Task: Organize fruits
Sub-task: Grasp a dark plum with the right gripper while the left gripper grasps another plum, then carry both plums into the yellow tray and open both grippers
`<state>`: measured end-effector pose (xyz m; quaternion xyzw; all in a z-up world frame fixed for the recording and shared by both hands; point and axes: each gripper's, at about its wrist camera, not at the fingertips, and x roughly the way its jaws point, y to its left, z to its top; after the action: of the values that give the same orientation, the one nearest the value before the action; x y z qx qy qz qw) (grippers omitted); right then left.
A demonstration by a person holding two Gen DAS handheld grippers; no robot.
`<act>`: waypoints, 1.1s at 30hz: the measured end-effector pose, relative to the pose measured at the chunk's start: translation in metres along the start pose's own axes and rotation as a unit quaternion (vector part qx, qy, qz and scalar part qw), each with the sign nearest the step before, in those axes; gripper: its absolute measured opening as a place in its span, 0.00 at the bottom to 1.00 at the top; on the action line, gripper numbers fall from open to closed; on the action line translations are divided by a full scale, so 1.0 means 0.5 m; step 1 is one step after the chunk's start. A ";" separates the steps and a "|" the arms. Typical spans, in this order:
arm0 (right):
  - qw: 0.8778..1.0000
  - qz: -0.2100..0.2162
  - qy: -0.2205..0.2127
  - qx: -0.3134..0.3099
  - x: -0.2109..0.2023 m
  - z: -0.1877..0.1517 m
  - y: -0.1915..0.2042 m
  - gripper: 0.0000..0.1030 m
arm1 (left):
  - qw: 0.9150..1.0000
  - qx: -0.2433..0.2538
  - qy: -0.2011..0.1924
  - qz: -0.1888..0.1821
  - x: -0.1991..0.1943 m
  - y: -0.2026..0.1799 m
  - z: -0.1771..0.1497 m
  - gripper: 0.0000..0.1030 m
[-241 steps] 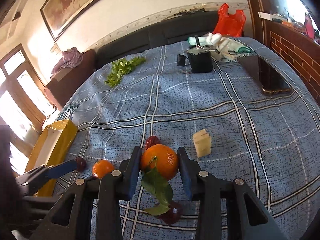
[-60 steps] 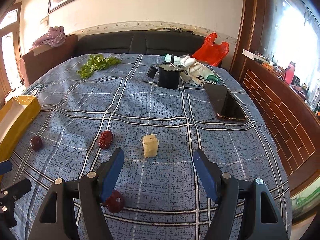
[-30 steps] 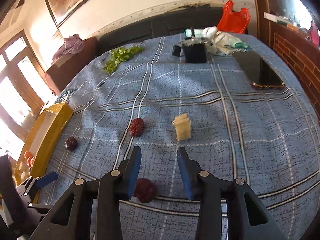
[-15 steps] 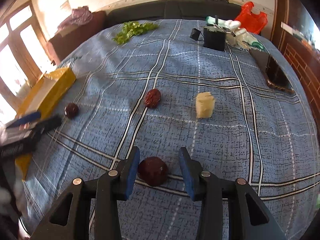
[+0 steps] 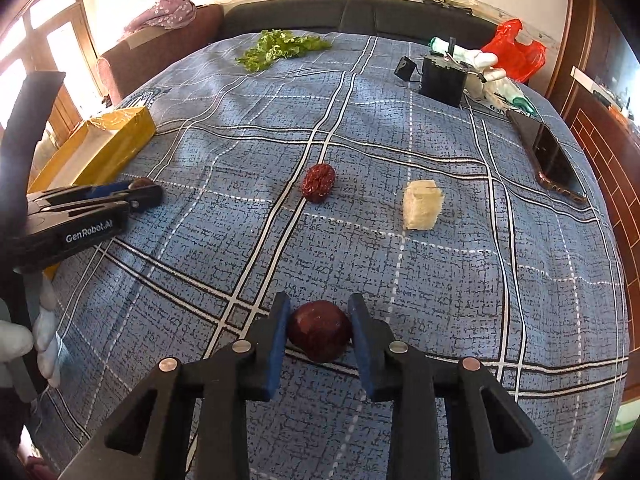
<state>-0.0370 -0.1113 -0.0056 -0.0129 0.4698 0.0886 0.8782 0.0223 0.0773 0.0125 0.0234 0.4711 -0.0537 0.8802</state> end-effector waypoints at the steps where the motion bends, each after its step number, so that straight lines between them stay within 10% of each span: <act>1: 1.000 0.007 -0.001 0.008 -0.001 0.001 -0.005 0.31 | 1.000 -0.007 -0.002 -0.003 -0.006 0.003 -0.001 0.24; 11: 0.984 0.145 -0.052 0.085 -0.019 0.008 -0.047 0.31 | 0.996 -0.063 -0.048 -0.048 -0.147 0.061 -0.034 0.24; 20: 0.983 0.137 -0.083 0.086 -0.053 0.017 -0.006 0.31 | 0.988 -0.132 -0.085 -0.004 -0.245 0.212 -0.095 0.25; 33: 0.974 0.212 -0.063 -0.054 -0.106 0.085 0.359 0.32 | 0.969 -0.222 -0.070 0.079 -0.236 0.423 -0.184 0.25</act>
<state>-0.0610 0.0623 0.0727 0.0452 0.3999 0.2981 0.8655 -0.0941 0.3043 0.0577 -0.1396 0.4051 0.1206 0.8955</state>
